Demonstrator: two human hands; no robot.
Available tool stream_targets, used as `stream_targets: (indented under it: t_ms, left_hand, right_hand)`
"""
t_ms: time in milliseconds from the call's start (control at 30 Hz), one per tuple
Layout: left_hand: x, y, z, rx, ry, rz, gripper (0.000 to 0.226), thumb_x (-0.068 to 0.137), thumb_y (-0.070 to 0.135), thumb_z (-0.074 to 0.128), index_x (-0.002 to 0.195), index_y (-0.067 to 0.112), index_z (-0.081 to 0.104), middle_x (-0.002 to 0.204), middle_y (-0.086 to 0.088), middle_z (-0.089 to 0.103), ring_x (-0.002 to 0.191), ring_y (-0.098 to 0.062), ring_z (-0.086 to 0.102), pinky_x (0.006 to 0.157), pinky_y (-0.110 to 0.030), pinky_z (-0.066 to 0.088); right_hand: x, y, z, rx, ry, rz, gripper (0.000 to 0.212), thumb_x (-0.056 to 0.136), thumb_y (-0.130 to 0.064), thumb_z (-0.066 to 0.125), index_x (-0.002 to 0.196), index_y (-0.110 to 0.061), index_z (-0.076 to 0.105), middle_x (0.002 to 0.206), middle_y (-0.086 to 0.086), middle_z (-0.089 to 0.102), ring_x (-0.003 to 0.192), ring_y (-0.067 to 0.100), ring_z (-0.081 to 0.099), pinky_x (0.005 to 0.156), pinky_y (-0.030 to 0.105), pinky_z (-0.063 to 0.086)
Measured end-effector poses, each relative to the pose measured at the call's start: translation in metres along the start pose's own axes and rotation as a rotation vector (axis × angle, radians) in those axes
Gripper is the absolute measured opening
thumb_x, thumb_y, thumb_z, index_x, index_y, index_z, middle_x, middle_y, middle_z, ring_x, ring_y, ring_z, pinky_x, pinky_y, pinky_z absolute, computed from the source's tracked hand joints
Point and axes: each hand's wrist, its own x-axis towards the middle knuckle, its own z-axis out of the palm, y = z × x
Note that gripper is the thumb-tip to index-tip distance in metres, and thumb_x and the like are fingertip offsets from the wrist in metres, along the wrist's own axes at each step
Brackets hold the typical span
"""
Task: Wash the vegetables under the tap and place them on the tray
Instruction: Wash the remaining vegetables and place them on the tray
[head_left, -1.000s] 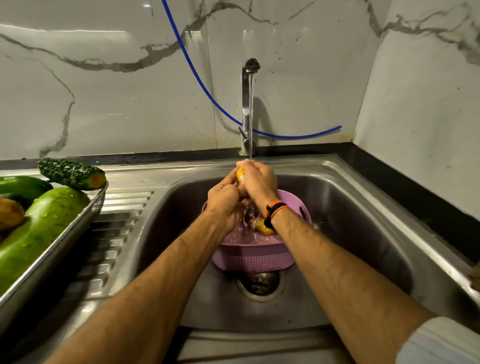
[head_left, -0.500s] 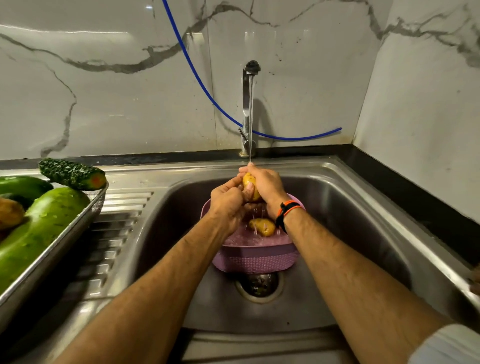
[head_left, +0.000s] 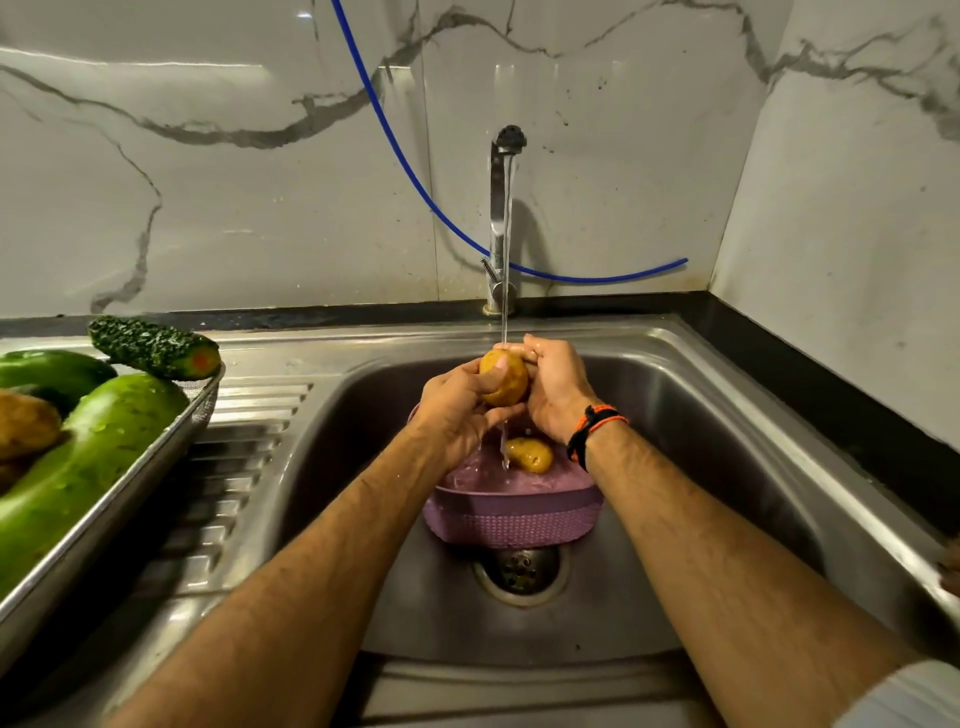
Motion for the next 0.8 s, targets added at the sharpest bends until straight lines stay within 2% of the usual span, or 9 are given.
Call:
stream_targets:
  t_ms: [100, 167, 200, 300, 400, 500, 567, 667, 800]
  left_hand:
    - [-0.003, 0.002, -0.001, 0.031, 0.001, 0.012, 0.032, 0.09, 0.0, 0.064, 0.122, 0.0, 0.061, 0.118, -0.021, 0.064, 0.111, -0.035, 0.064, 0.077, -0.041, 0.062]
    - [-0.007, 0.005, -0.003, 0.044, 0.015, 0.014, 0.037, 0.087, -0.002, 0.068, 0.123, 0.0, 0.061, 0.12, -0.02, 0.063, 0.109, -0.034, 0.065, 0.078, -0.042, 0.062]
    - [-0.008, 0.006, -0.004, 0.056, 0.03, 0.02, 0.041, 0.084, -0.003, 0.07, 0.124, 0.001, 0.061, 0.12, -0.019, 0.063, 0.108, -0.033, 0.065, 0.077, -0.042, 0.062]
    - [-0.014, 0.011, -0.011, 0.197, 0.091, 0.041, 0.05, 0.077, 0.0, 0.08, 0.123, 0.01, 0.063, 0.116, -0.014, 0.067, 0.102, -0.029, 0.067, 0.075, -0.04, 0.061]
    - [-0.02, 0.017, -0.023, 0.424, 0.209, 0.069, 0.052, 0.069, 0.007, 0.089, 0.115, 0.017, 0.065, 0.109, -0.01, 0.07, 0.097, -0.026, 0.069, 0.079, -0.042, 0.061]
    - [-0.028, 0.028, -0.04, 0.779, 0.316, 0.138, 0.046, 0.066, 0.016, 0.092, 0.104, 0.022, 0.067, 0.104, -0.005, 0.069, 0.095, -0.022, 0.068, 0.082, -0.043, 0.061]
    - [-0.037, 0.033, -0.049, 1.048, 0.343, 0.173, 0.037, 0.07, 0.023, 0.089, 0.1, 0.026, 0.067, 0.097, -0.001, 0.069, 0.087, -0.018, 0.067, 0.08, -0.037, 0.061]
    - [-0.051, 0.032, -0.067, 1.301, 0.398, 0.114, 0.025, 0.074, 0.03, 0.081, 0.096, 0.03, 0.068, 0.103, -0.003, 0.073, 0.095, -0.023, 0.069, 0.086, -0.038, 0.059]
    - [-0.066, 0.023, -0.079, 1.379, 0.403, 0.061, 0.023, 0.074, 0.03, 0.075, 0.097, 0.03, 0.07, 0.107, -0.004, 0.073, 0.1, -0.026, 0.069, 0.09, -0.038, 0.057]
  right_hand:
    - [-0.003, 0.0, 0.0, -0.027, -0.04, -0.018, 0.034, 0.1, -0.023, 0.044, 0.098, 0.0, 0.069, 0.101, 0.018, 0.068, 0.098, 0.028, 0.063, 0.09, 0.041, 0.052]
    - [-0.006, 0.0, 0.002, -0.052, -0.071, -0.029, 0.031, 0.099, -0.021, 0.045, 0.101, -0.001, 0.069, 0.106, 0.018, 0.068, 0.106, 0.03, 0.062, 0.099, 0.042, 0.05]
    - [-0.008, 0.0, 0.003, -0.073, -0.097, -0.034, 0.031, 0.099, -0.021, 0.045, 0.101, -0.001, 0.069, 0.105, 0.017, 0.068, 0.106, 0.029, 0.062, 0.098, 0.041, 0.05]
    - [-0.013, 0.001, 0.007, -0.204, -0.149, -0.077, 0.032, 0.1, -0.02, 0.043, 0.105, -0.001, 0.068, 0.095, 0.011, 0.069, 0.092, 0.022, 0.063, 0.082, 0.032, 0.051]
    - [-0.017, 0.008, 0.01, -0.448, -0.166, -0.161, 0.027, 0.097, -0.02, 0.048, 0.101, -0.006, 0.071, 0.087, 0.006, 0.069, 0.074, 0.015, 0.059, 0.065, 0.029, 0.045]
    - [-0.022, 0.019, 0.017, -0.835, -0.257, -0.26, 0.026, 0.095, -0.021, 0.052, 0.1, -0.01, 0.075, 0.072, -0.007, 0.065, 0.069, 0.01, 0.056, 0.067, 0.028, 0.045]
    - [-0.034, 0.022, 0.024, -1.146, -0.395, -0.312, 0.027, 0.097, -0.019, 0.05, 0.109, -0.015, 0.073, 0.086, -0.006, 0.069, 0.086, 0.017, 0.062, 0.081, 0.031, 0.047]
    - [-0.053, 0.03, 0.035, -1.501, -0.532, -0.269, 0.033, 0.1, -0.017, 0.042, 0.122, -0.009, 0.066, 0.129, 0.012, 0.063, 0.12, 0.032, 0.055, 0.096, 0.036, 0.041]
    - [-0.053, 0.044, 0.037, -1.664, -0.573, -0.197, 0.034, 0.091, -0.018, 0.043, 0.114, -0.01, 0.066, 0.128, 0.022, 0.06, 0.117, 0.039, 0.055, 0.093, 0.039, 0.044]
